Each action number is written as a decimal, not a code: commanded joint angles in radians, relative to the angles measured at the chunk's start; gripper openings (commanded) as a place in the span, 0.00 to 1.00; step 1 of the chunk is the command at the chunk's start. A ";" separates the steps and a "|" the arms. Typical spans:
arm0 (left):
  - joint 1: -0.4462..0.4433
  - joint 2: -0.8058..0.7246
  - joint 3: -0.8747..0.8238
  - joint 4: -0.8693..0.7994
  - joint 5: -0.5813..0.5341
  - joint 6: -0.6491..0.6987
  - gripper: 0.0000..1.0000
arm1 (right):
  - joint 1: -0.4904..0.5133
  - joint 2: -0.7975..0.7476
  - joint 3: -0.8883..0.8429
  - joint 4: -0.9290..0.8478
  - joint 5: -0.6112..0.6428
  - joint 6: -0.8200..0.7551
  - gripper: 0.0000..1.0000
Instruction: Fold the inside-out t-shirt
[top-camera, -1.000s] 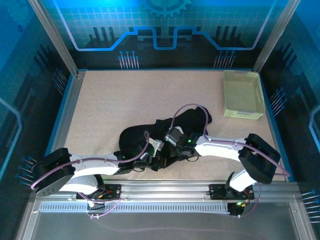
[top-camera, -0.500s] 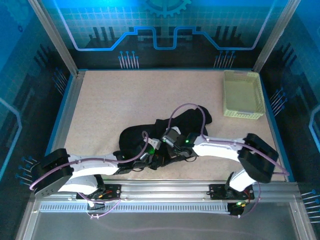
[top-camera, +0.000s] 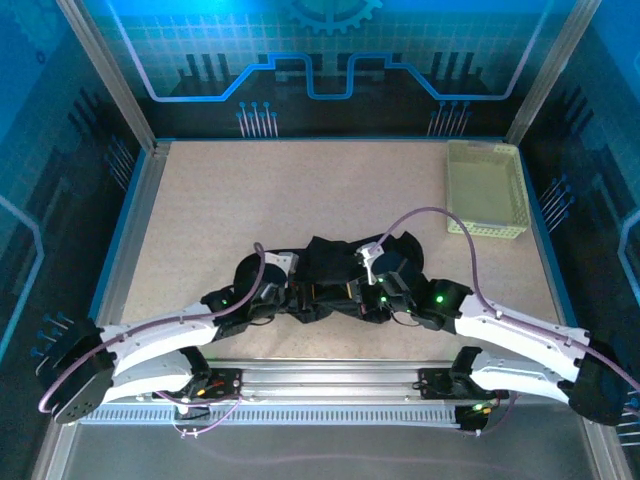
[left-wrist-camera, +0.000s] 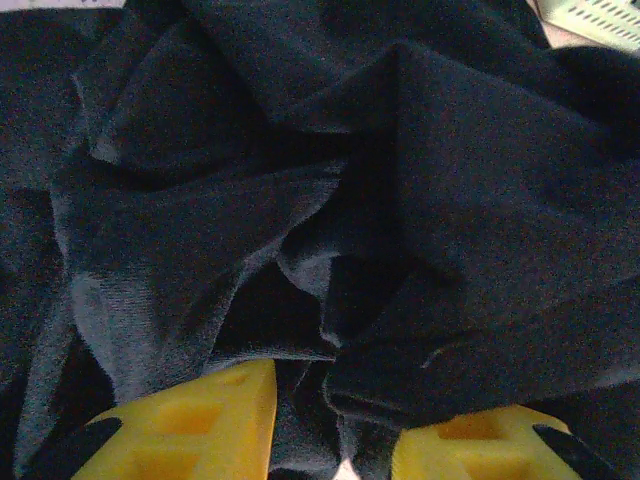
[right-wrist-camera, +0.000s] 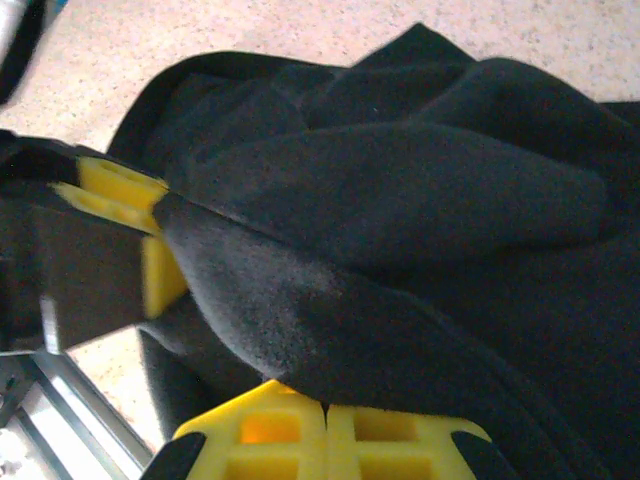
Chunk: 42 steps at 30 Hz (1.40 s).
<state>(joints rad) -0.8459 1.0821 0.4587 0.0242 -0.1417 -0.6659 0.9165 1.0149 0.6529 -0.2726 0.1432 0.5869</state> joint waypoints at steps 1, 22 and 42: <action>0.009 -0.019 0.051 -0.102 0.024 0.079 0.37 | -0.030 -0.010 -0.060 0.104 -0.085 0.010 0.00; 0.004 0.316 0.303 -0.019 0.149 0.264 0.59 | -0.018 -0.095 -0.165 0.272 -0.163 -0.082 0.00; 0.141 0.451 0.361 -0.144 0.164 0.126 0.29 | -0.069 -0.124 -0.173 0.433 -0.207 -0.085 0.00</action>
<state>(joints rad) -0.7139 1.5288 0.7860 -0.0273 0.0505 -0.5255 0.8623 0.9066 0.4538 0.0845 -0.0608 0.4969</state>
